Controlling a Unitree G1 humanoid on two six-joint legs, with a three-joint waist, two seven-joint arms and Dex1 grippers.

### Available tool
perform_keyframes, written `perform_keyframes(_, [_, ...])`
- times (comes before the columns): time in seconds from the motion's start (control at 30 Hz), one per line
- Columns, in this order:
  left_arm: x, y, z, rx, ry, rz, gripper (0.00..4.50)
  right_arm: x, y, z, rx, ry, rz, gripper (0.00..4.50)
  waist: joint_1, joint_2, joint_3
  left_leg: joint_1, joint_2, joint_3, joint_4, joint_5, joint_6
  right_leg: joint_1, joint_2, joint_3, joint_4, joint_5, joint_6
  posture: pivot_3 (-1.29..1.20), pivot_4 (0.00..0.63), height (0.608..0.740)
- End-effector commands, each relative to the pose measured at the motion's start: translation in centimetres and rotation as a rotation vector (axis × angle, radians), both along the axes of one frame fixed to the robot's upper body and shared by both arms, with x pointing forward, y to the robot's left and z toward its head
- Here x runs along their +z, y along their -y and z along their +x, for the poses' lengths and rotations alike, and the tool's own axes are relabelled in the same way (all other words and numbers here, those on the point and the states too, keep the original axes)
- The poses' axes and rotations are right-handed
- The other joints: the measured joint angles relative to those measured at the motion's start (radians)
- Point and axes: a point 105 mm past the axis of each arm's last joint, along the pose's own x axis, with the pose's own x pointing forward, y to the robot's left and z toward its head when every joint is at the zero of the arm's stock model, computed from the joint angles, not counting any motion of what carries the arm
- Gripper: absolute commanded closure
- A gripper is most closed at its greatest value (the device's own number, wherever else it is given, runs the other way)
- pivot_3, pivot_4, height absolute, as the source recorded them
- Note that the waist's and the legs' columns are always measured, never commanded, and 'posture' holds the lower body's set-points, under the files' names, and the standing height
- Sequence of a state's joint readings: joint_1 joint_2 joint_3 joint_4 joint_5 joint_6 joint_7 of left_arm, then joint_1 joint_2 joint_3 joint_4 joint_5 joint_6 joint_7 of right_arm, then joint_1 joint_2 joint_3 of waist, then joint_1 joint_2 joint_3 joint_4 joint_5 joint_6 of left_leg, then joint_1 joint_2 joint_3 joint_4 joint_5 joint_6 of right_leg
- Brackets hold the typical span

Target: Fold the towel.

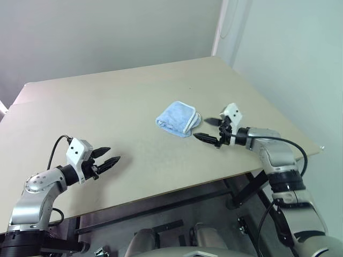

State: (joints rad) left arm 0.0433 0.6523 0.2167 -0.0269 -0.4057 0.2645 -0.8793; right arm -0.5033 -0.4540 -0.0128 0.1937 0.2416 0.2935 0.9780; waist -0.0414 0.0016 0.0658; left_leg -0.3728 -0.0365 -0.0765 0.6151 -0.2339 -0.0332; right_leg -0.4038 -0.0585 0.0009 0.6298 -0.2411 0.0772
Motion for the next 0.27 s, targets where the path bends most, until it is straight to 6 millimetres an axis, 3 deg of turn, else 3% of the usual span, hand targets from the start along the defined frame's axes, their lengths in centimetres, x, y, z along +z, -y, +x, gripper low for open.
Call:
perform_keyframes(0.03, [0.3, -0.8, 0.2, 0.038, 0.041, 0.007, 1.65, -0.6, 0.2, -1.5, 0.073, 0.048, -0.054, 0.02, 0.004, -0.002, 0.0, 0.0, 0.0, 0.0, 0.001, 0.0, 0.0, 0.001, -0.001, 0.0, 0.0, 0.0, 0.0, 0.0, 0.0, 0.74])
perform_keyframes(0.17, [0.2, -0.9, -0.3, 0.053, 0.039, -0.018, 1.65, -0.4, -0.2, -2.7, 0.144, -0.028, 0.071, 0.02, 0.004, -0.001, 0.0, -0.001, -0.001, 0.0, 0.003, 0.0, 0.0, 0.002, -0.005, 0.0, -0.001, 0.0, 0.0, 0.0, 0.0, 0.74])
perform_keyframes(0.27, [0.1, -0.7, -0.6, 0.043, 0.028, -0.007, 1.65, -1.0, -0.2, -3.1, 0.174, -0.08, 0.066, 0.02, 0.004, -0.002, 0.0, -0.001, -0.001, 0.0, 0.003, 0.0, 0.0, 0.001, -0.005, 0.001, -0.001, 0.0, 0.0, 0.0, 0.0, 0.74])
